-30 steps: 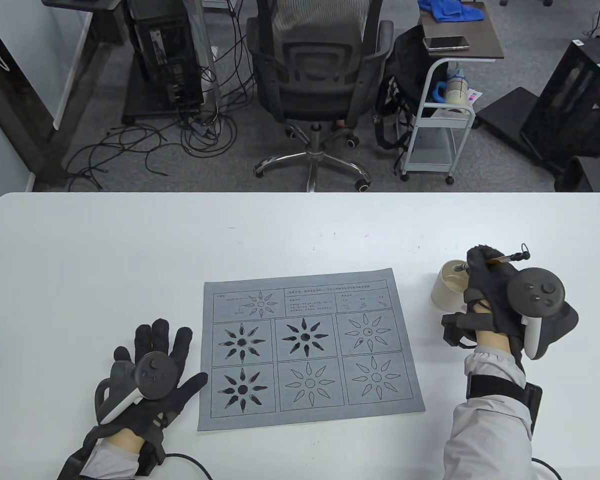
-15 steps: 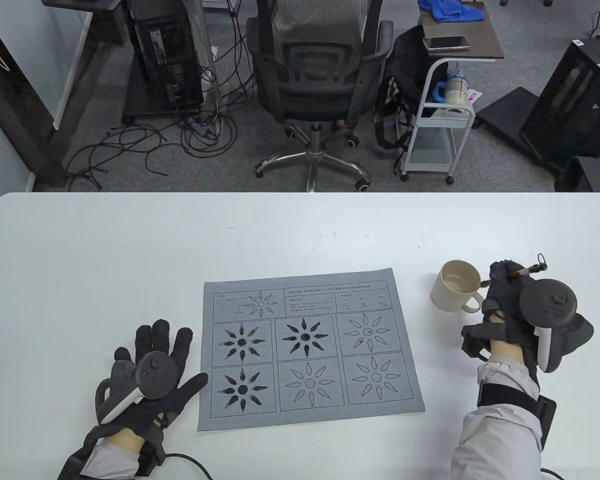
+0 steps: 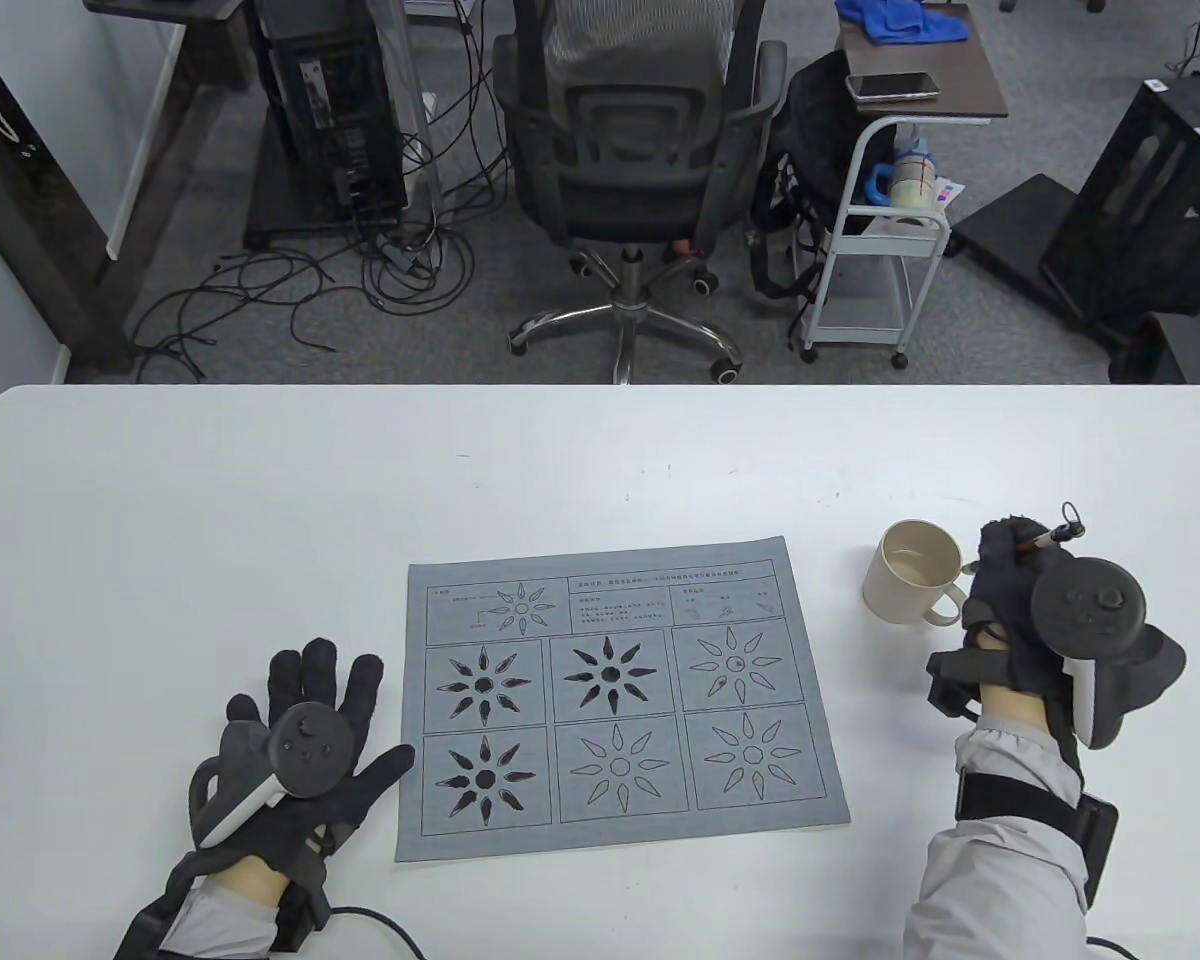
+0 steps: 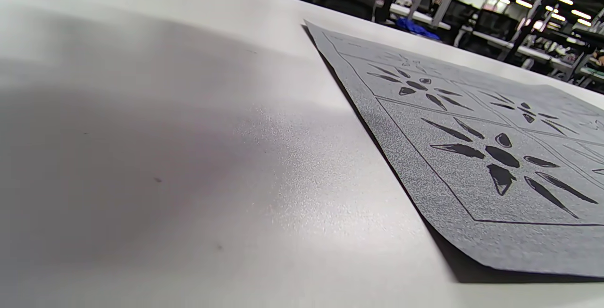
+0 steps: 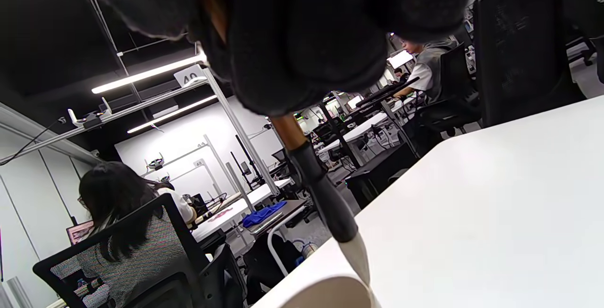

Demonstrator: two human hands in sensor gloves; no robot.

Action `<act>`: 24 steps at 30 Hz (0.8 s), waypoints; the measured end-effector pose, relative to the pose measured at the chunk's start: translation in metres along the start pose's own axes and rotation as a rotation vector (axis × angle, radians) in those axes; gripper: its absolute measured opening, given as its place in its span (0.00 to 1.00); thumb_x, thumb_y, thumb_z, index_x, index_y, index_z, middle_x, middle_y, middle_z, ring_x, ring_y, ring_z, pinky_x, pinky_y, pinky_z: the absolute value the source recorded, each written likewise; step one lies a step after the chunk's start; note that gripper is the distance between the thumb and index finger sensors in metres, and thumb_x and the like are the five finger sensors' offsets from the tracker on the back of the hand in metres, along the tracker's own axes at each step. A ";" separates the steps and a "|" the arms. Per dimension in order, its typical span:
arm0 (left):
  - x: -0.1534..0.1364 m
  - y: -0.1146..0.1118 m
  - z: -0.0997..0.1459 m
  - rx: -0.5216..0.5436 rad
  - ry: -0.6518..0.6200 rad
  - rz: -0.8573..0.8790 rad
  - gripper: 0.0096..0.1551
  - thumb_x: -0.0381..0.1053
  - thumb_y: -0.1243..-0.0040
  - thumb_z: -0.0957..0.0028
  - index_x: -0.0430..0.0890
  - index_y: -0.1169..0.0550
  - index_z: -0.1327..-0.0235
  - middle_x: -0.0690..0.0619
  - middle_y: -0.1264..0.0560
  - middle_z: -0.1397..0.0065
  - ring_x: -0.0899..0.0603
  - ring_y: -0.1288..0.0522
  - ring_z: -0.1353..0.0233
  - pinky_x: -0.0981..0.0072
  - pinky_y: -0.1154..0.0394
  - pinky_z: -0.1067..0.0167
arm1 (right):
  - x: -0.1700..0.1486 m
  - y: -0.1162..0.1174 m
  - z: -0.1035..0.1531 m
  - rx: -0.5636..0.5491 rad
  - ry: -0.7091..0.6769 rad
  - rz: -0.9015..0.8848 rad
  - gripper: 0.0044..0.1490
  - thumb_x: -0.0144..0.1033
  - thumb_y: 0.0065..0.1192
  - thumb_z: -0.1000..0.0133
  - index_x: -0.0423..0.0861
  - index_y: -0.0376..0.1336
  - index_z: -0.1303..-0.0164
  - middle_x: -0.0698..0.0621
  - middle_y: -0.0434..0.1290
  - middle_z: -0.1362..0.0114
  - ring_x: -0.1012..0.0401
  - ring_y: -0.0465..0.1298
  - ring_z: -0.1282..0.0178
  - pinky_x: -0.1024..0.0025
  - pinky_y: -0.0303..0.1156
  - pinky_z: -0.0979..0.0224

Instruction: Trace patterns on water writing practice cloth with Chinese brush

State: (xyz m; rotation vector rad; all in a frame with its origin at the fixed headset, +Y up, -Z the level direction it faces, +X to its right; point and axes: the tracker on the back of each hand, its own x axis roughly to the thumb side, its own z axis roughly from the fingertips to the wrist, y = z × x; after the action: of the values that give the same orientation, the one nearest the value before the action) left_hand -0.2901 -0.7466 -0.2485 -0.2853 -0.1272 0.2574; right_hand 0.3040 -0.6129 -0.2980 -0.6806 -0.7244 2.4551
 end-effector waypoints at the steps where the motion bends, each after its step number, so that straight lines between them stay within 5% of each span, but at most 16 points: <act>1: 0.000 0.000 0.000 -0.002 0.002 0.000 0.51 0.76 0.63 0.50 0.67 0.75 0.32 0.52 0.83 0.24 0.38 0.84 0.26 0.23 0.76 0.34 | 0.002 -0.002 0.001 -0.004 -0.014 0.000 0.23 0.44 0.64 0.42 0.43 0.71 0.43 0.43 0.83 0.50 0.51 0.79 0.52 0.48 0.72 0.41; 9: -0.002 -0.002 -0.002 -0.028 0.016 0.000 0.51 0.76 0.63 0.49 0.67 0.75 0.32 0.52 0.83 0.24 0.38 0.84 0.26 0.23 0.76 0.33 | 0.042 -0.005 0.037 0.048 -0.206 -0.138 0.23 0.45 0.65 0.42 0.42 0.72 0.45 0.43 0.84 0.53 0.51 0.80 0.54 0.49 0.72 0.43; 17: -0.001 -0.003 -0.002 -0.047 0.012 -0.005 0.51 0.76 0.63 0.49 0.67 0.75 0.32 0.52 0.83 0.24 0.38 0.84 0.26 0.23 0.76 0.33 | 0.094 0.006 0.117 0.181 -0.429 -0.325 0.26 0.46 0.72 0.46 0.36 0.77 0.53 0.45 0.90 0.63 0.55 0.87 0.66 0.53 0.80 0.54; 24: 0.001 -0.004 -0.003 -0.059 -0.001 -0.004 0.51 0.76 0.63 0.49 0.67 0.75 0.32 0.52 0.83 0.24 0.38 0.84 0.26 0.23 0.76 0.33 | 0.120 0.018 0.178 0.129 -0.535 -0.387 0.28 0.50 0.72 0.47 0.36 0.77 0.58 0.49 0.90 0.67 0.59 0.87 0.71 0.57 0.81 0.59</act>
State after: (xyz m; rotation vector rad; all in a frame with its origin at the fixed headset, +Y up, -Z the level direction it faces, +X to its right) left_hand -0.2879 -0.7506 -0.2504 -0.3437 -0.1363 0.2497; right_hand 0.1045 -0.6213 -0.2162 0.1729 -0.7906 2.2944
